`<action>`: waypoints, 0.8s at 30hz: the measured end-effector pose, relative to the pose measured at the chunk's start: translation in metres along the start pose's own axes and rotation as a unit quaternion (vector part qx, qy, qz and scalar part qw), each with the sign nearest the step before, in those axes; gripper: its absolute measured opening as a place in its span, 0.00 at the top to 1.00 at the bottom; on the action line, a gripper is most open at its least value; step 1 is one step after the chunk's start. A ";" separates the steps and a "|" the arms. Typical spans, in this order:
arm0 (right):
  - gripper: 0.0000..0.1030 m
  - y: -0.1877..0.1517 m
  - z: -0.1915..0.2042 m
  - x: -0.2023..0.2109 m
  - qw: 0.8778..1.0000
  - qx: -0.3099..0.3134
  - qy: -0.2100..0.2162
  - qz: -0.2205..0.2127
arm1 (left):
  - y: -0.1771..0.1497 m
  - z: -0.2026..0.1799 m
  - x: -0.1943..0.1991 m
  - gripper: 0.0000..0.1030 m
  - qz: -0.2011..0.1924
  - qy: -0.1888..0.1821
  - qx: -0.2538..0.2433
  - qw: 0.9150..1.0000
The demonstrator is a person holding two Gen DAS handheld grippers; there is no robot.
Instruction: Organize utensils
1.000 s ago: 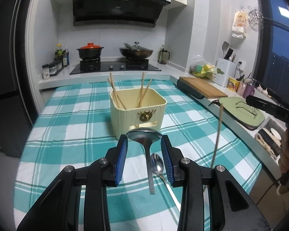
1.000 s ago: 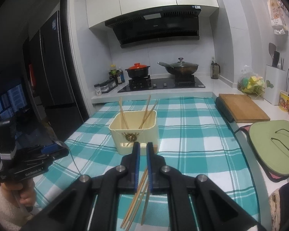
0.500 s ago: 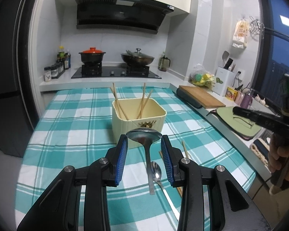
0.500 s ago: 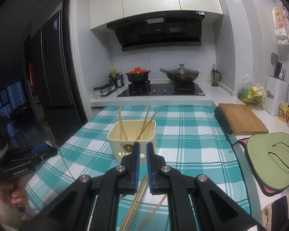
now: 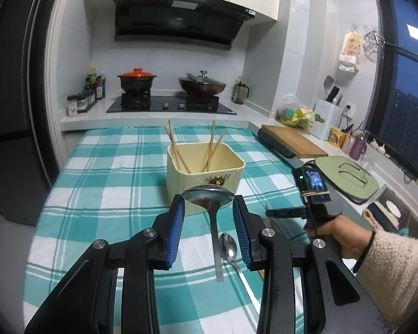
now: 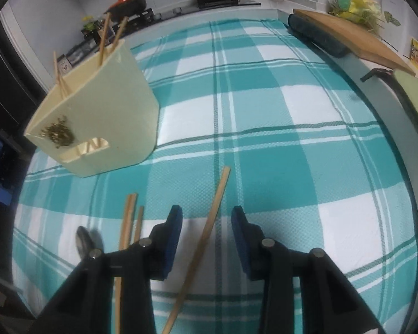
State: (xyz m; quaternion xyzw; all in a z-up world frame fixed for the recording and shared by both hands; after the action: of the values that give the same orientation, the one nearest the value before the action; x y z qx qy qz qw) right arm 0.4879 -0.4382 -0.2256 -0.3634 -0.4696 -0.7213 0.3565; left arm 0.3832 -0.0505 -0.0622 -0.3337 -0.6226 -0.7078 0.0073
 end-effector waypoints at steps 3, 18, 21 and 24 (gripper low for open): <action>0.87 0.001 0.003 -0.025 0.999 0.020 -0.045 0.010 | -0.001 0.003 -0.001 0.66 0.003 0.003 0.001 1.000; 0.93 -0.010 0.020 0.130 0.985 0.026 0.092 -0.147 | 0.013 0.008 0.010 0.66 -0.016 0.005 0.005 1.000; 0.93 -0.013 0.028 0.172 0.975 0.040 0.110 -0.187 | 0.021 0.009 0.014 0.66 -0.025 0.002 0.008 1.000; 0.93 -0.016 0.036 0.211 0.963 0.053 0.119 -0.235 | 0.029 0.011 0.015 0.66 -0.032 -0.003 0.012 0.999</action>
State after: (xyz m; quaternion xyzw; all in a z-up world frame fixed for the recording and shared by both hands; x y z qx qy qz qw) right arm 0.3797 -0.4365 -0.0404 -0.1348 -0.5337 -0.7970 0.2487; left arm 0.3893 -0.0412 -0.0295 -0.3160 -0.6413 -0.6991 -0.0129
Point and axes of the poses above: each gripper's, at about its wrist camera, not at the fingertips, and x roughly against the way its jaws point, z to its left, y to its top, the point moved 7 cm from there along -x, roughly the way its jaws point, and after that the axes turned 10 degrees about -x, right-handed, at the moved point
